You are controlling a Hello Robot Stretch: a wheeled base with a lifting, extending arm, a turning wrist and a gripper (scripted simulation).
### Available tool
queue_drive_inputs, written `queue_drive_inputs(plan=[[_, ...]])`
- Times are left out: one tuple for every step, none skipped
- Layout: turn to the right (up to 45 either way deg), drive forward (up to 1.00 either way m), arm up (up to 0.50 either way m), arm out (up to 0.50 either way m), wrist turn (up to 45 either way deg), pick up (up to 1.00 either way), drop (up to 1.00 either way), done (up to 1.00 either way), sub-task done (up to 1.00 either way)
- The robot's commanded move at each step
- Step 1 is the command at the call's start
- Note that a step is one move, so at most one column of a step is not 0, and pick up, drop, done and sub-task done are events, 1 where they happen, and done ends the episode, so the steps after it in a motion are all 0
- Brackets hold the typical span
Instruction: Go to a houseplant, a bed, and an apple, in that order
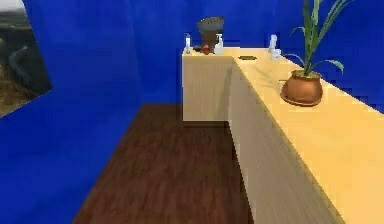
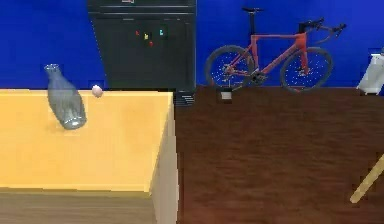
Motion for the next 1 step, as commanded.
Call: queue_drive_inputs(plan=[[0.0, 1.0, 0.0, 0.0, 0.0, 0.0, 0.0, 0.0, 0.0]])
